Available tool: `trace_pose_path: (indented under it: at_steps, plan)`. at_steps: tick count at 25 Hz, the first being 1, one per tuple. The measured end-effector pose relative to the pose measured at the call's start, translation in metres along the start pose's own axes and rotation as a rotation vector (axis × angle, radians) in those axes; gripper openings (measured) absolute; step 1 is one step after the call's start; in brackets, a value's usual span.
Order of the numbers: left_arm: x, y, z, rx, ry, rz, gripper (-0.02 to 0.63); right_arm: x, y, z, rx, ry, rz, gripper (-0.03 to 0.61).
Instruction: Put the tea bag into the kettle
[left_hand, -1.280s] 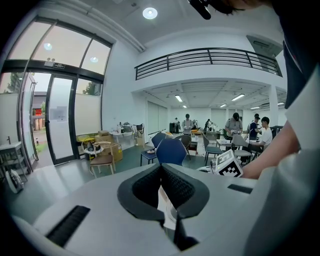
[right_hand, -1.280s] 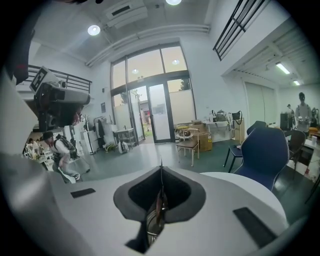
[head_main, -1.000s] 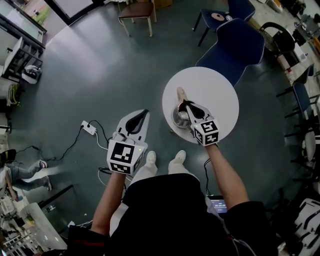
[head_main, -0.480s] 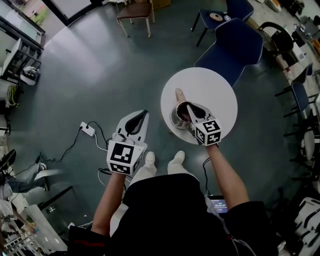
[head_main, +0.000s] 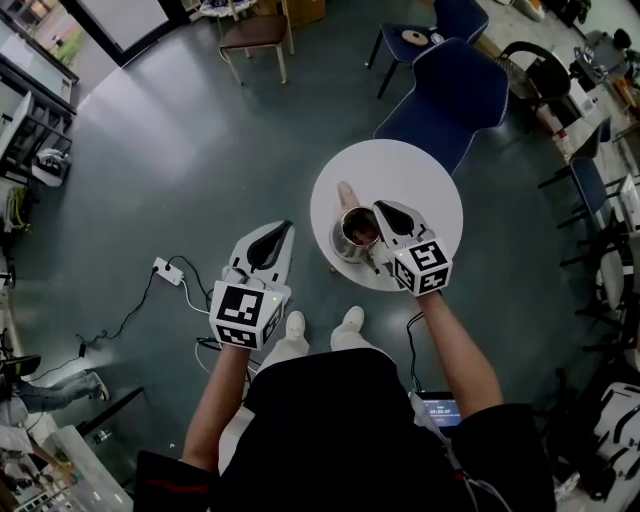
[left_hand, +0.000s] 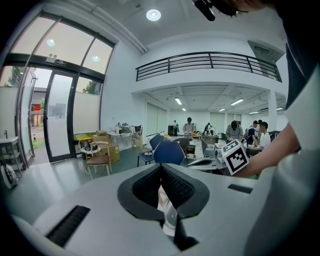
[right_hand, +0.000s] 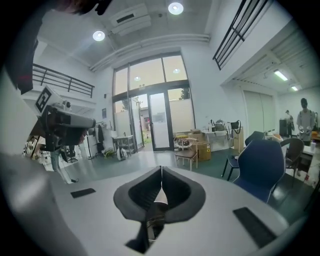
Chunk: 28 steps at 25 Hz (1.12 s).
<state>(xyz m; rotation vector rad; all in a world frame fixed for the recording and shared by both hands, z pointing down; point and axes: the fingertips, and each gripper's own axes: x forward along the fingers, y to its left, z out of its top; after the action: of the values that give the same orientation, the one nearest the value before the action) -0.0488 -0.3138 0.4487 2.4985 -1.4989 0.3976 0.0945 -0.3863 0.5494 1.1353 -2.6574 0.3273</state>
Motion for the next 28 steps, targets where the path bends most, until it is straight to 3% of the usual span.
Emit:
trace_pose_path:
  at_steps: [16,28]
  plan:
    - [0.019,-0.04,0.029,0.036,-0.061,-0.099,0.015,-0.066,0.014,0.1,-0.093,-0.146,-0.016,0.019]
    - [0.049,-0.085,0.04,0.059,-0.067,-0.104,0.015,-0.103,-0.011,0.112,-0.106,-0.176,-0.003,0.018]
